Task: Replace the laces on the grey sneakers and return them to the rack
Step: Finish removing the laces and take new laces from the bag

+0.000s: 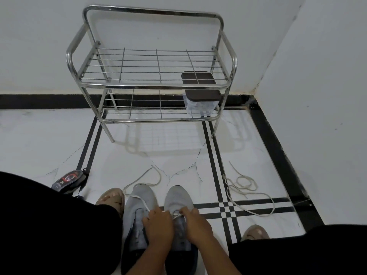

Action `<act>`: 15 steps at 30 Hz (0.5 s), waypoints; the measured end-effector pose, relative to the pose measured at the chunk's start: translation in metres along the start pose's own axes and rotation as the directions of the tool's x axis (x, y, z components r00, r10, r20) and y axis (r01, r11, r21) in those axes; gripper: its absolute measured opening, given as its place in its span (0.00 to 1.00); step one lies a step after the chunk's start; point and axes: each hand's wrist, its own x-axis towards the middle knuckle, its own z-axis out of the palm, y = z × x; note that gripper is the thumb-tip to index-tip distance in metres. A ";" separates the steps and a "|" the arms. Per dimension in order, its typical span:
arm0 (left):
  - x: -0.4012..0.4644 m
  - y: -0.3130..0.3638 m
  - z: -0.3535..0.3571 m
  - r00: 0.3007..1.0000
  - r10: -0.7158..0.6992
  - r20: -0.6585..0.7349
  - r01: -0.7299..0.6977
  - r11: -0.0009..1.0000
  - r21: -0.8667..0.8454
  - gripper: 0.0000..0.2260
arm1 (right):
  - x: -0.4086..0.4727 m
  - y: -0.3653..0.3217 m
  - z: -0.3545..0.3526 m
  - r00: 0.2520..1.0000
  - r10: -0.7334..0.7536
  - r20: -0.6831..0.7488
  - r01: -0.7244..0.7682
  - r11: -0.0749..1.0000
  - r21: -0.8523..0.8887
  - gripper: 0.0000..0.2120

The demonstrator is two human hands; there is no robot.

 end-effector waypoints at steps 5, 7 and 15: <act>0.007 -0.004 -0.005 0.989 0.008 0.145 0.031 0.965 -0.260 0.12 | 0.004 0.001 0.012 0.993 -0.109 0.033 0.114 0.976 -0.186 0.16; 0.007 -0.009 -0.007 0.983 -0.012 0.183 0.064 0.959 -0.278 0.12 | 0.010 -0.002 0.015 0.981 -0.186 0.060 0.195 0.953 -0.230 0.13; 0.007 -0.014 -0.007 0.979 -0.009 0.203 0.073 0.948 -0.310 0.11 | 0.003 0.019 -0.010 0.982 0.185 -0.041 -0.180 0.978 0.102 0.19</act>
